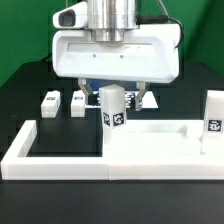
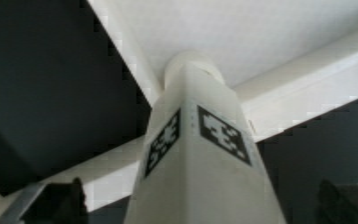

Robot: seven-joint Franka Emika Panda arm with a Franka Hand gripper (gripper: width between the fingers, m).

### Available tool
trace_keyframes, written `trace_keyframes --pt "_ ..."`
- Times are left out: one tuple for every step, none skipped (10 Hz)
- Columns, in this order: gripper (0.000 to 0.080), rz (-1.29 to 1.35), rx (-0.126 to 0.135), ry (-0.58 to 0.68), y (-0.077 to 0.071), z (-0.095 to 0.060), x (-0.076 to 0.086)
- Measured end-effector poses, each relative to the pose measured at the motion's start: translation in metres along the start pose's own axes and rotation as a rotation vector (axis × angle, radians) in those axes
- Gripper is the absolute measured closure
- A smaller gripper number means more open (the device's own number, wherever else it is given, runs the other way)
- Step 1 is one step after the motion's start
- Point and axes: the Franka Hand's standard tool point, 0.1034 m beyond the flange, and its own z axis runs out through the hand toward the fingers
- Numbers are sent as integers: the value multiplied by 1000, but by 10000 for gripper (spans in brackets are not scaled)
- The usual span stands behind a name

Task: Assemble desk

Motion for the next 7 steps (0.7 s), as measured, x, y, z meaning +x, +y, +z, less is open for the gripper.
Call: trace_keyframes --pt "151 -74 -1 0 0 0 0" --pt "150 -116 -1 0 1 0 0" --pt "150 -222 2 -14 2 -2 -1" --pt "150 -265 6 -10 1 -6 0" --pt "150 -330 7 -7 0 -7 0" --pt "150 -322 7 -8 1 -6 0" --pt "150 -301 7 -9 1 -6 0"
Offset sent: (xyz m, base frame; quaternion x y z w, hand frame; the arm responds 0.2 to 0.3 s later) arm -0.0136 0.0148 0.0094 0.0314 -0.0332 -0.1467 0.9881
